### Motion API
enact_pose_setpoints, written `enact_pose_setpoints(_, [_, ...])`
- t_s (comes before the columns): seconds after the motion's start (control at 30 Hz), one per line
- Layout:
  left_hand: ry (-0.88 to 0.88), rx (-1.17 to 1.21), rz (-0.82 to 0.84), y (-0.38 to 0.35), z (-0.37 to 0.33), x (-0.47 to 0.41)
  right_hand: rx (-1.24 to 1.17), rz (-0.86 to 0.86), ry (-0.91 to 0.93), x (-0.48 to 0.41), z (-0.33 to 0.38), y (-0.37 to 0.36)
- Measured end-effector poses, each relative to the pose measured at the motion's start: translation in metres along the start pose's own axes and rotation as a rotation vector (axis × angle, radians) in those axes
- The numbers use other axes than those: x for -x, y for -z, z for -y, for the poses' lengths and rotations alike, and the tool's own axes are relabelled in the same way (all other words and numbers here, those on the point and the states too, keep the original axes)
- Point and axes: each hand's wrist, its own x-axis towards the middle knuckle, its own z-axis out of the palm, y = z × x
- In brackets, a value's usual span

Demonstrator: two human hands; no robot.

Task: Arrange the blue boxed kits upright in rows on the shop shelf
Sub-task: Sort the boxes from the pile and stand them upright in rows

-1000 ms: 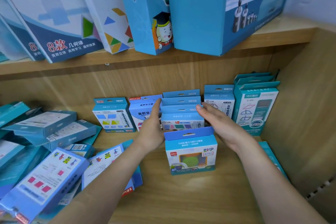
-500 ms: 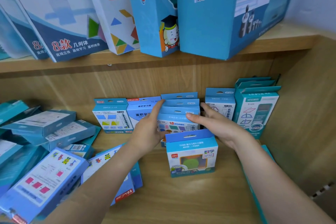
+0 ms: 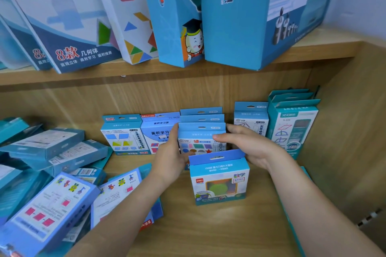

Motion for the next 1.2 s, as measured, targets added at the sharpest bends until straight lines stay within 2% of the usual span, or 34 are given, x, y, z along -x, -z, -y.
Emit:
enact_pose_setpoints(0.17, [-0.055, -0.047, 0.000, -0.001, 0.004, -0.002, -0.072, 0.023, -0.018, 0.004, -0.001, 0.004])
enact_pose_setpoints(0.27, [-0.048, -0.082, -0.007, 0.001, 0.006, -0.003, -0.120, 0.012, -0.033, 0.006, -0.003, 0.008])
enact_pose_setpoints(0.4, [-0.046, -0.056, 0.016, 0.004, 0.004, -0.002, -0.028, -0.041, -0.022, 0.010, -0.003, 0.009])
enact_pose_setpoints(0.6, [-0.017, -0.039, 0.024, 0.004, 0.003, -0.001, -0.121, -0.036, -0.002, 0.016, -0.007, 0.003])
enact_pose_setpoints(0.9, [-0.132, -0.221, -0.001, 0.007, 0.002, 0.001, -0.157, 0.002, 0.015, 0.031, -0.006, -0.007])
enact_pose_setpoints(1.03, [-0.108, -0.211, 0.011, 0.007, 0.001, 0.002, -0.139, -0.019, 0.027, 0.041, -0.011, -0.011])
enact_pose_setpoints(1.1, [-0.049, -0.196, 0.028, 0.012, -0.001, 0.004, -0.120, -0.090, 0.061, 0.049, -0.018, -0.008])
enact_pose_setpoints(1.17, [-0.019, -0.149, -0.039, 0.023, -0.004, 0.011, -0.060, -0.135, 0.122, 0.058, -0.023, -0.005])
enact_pose_setpoints(1.2, [-0.038, -0.083, -0.128, 0.029, -0.009, 0.018, -0.003, -0.136, 0.154, 0.063, -0.026, -0.004])
